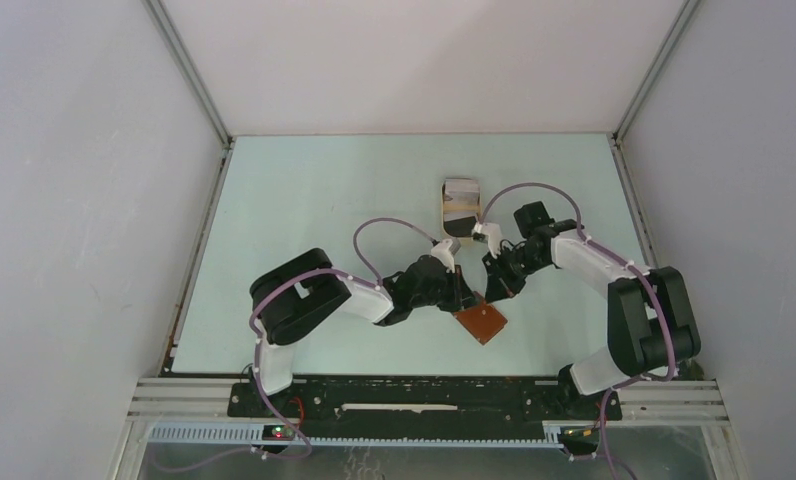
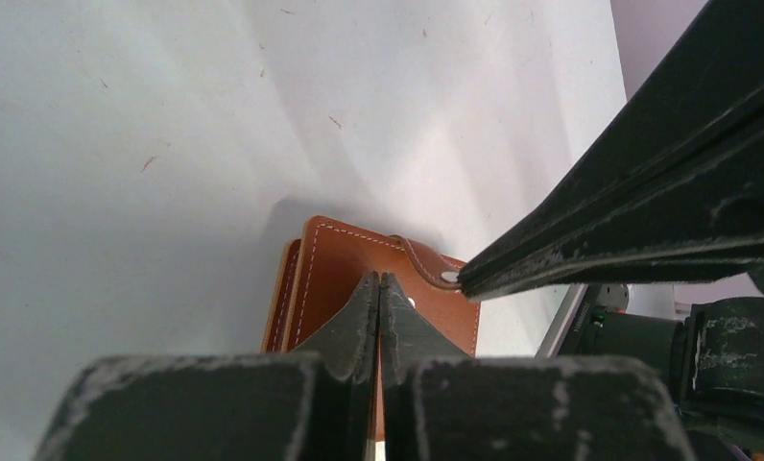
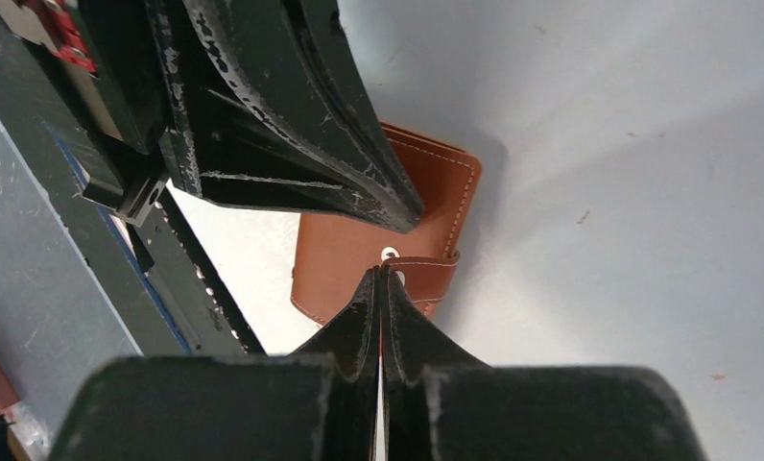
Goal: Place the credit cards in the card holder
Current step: Close the card holder at the center of the board.
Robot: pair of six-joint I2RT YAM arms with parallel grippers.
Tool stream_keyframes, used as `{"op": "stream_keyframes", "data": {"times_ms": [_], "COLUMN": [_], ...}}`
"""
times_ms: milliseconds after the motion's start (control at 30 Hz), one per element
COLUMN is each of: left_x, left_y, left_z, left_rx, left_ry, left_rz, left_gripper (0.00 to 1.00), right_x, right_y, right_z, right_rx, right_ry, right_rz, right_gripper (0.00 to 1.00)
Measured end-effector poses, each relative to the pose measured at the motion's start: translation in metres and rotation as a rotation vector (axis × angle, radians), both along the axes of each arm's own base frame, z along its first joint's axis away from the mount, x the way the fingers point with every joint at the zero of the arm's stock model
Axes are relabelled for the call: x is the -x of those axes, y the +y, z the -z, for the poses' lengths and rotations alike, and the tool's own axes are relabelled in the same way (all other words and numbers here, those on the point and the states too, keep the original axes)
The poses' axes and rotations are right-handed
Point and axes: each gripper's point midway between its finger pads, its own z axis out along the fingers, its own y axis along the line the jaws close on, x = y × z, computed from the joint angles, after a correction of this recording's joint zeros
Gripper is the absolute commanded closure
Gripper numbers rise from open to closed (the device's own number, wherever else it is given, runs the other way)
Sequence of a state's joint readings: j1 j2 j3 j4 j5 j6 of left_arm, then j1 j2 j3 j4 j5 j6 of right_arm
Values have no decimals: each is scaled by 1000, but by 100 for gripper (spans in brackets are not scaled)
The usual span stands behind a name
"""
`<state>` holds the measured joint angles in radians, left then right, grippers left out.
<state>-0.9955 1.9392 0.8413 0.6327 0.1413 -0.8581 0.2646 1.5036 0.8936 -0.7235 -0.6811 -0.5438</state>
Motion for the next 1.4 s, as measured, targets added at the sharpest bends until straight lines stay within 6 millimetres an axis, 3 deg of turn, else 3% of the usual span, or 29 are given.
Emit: {"op": "stream_keyframes", "data": {"times_ms": [400, 833, 1167, 1400], "left_x": [-2, -1, 7, 24], "left_y": [-2, 6, 26, 22], "left_z": [-4, 1, -10, -16], "left_rx": [24, 27, 29, 34], "left_ry": [15, 21, 0, -14], "left_rz": [-21, -51, -79, -59], "left_gripper": [99, 99, 99, 99], "right_x": [15, 10, 13, 13], "right_y": [7, 11, 13, 13], "right_z": [13, 18, 24, 24], "right_rx": [31, 77, 104, 107], "right_ry": [64, 30, 20, 14], "right_rz": [-50, -47, -70, -79], "right_gripper": [100, 100, 100, 100]}}
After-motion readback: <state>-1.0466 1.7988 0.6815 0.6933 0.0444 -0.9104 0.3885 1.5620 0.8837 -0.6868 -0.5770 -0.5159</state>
